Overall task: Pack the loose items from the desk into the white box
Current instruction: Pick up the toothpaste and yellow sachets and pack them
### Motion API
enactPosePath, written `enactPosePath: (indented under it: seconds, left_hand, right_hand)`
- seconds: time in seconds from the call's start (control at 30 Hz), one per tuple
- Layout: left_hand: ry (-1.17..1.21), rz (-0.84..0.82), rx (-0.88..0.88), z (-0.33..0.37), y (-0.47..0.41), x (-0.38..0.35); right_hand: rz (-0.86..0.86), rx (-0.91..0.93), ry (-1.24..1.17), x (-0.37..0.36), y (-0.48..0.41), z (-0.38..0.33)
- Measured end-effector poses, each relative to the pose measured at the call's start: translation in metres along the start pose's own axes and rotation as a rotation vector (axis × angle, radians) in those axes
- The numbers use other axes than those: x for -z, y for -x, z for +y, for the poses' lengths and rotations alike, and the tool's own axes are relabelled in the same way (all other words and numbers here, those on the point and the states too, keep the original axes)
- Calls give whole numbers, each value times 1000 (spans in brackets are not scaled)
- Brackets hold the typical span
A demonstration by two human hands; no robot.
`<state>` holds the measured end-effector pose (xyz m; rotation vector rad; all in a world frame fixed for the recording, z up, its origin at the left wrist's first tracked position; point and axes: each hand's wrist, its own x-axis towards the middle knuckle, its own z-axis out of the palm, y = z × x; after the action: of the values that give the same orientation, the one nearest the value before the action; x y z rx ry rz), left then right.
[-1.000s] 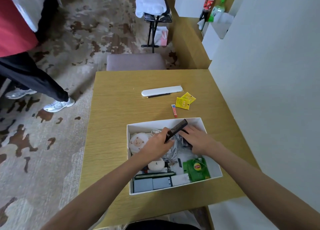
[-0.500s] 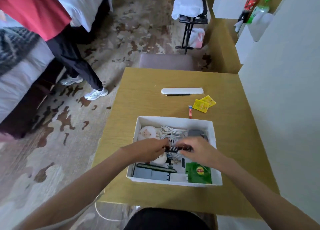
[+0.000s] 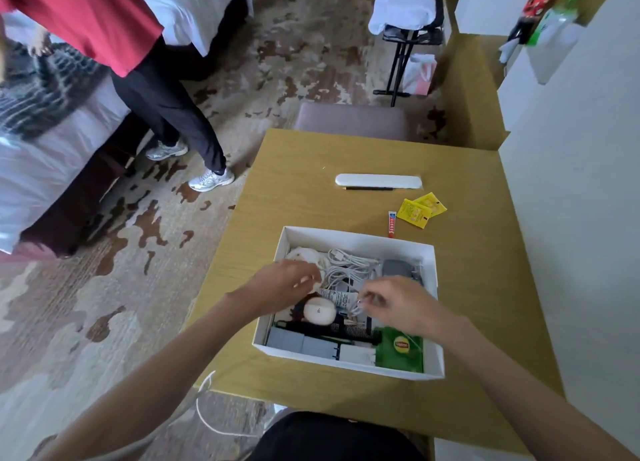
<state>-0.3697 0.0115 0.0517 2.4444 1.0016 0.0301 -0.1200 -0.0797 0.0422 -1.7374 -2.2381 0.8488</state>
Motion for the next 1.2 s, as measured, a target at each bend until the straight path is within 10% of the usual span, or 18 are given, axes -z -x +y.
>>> enactPosePath:
  seconds: [0.3, 0.63, 0.9, 1.2]
  left_hand:
    - [272, 94, 136, 14, -133, 32]
    - [27, -244, 250, 40, -258, -31]
    - [-6, -212, 557, 38, -303, -89]
    - [-56, -195, 538, 28, -320, -89]
  right_hand:
    - [413, -336, -349, 78, -31, 63]
    - [318, -700, -276, 72, -97, 175]
    - [217, -611, 135, 55, -144, 214]
    - [413, -808, -87, 58, -140, 254]
